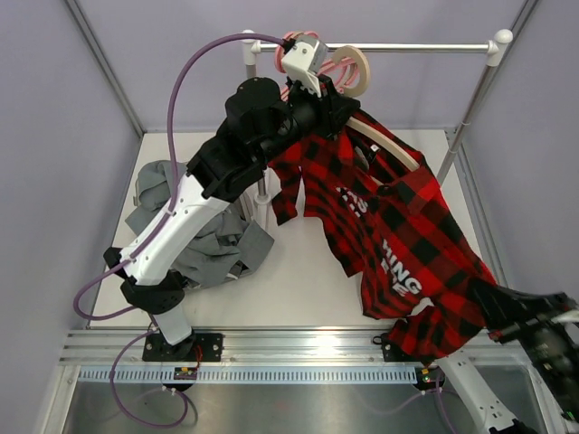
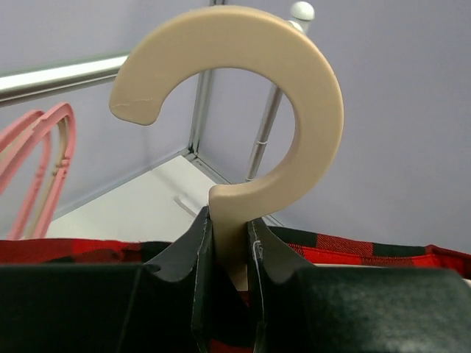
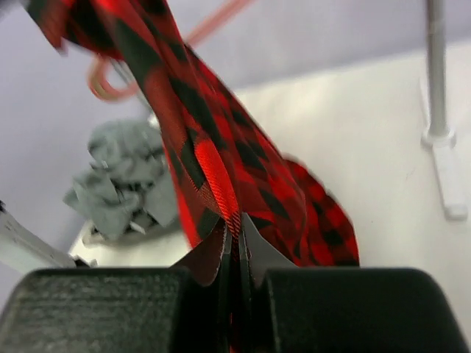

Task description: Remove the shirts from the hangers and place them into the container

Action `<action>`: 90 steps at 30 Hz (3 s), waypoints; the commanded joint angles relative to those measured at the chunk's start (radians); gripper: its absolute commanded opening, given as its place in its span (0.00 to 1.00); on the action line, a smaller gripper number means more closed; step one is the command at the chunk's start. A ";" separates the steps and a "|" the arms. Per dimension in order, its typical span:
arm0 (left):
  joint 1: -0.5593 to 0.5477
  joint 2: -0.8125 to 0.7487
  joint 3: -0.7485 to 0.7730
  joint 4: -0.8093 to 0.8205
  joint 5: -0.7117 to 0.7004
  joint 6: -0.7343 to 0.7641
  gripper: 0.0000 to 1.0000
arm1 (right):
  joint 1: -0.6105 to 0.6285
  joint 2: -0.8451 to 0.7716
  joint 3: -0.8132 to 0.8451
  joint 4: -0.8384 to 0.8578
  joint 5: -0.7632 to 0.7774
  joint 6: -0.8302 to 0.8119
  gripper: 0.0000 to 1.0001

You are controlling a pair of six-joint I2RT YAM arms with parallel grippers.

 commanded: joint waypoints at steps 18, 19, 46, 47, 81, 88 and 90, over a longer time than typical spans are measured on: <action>0.071 -0.184 -0.071 0.214 0.279 -0.280 0.00 | -0.001 0.371 -0.562 0.407 -0.502 0.083 0.00; 0.071 -0.184 -0.075 0.225 0.290 -0.287 0.00 | 0.001 0.391 -0.563 0.428 -0.522 0.083 0.00; 0.015 -0.229 -0.195 0.042 0.319 -0.107 0.00 | 0.254 0.480 0.227 -0.075 0.223 -0.053 0.99; 0.002 -0.229 -0.201 0.025 0.273 -0.067 0.00 | 0.252 0.506 0.289 -0.084 0.179 -0.093 1.00; -0.289 -0.284 -0.354 -0.076 -0.103 0.104 0.84 | 0.254 0.589 0.220 -0.042 0.077 -0.063 0.00; -0.394 -0.295 -0.684 -0.090 -0.407 0.087 0.94 | 0.254 0.688 0.354 -0.041 0.238 -0.102 0.00; -0.386 -0.254 -0.773 -0.099 -0.478 0.074 0.99 | 0.254 0.750 0.392 -0.017 0.287 -0.115 0.00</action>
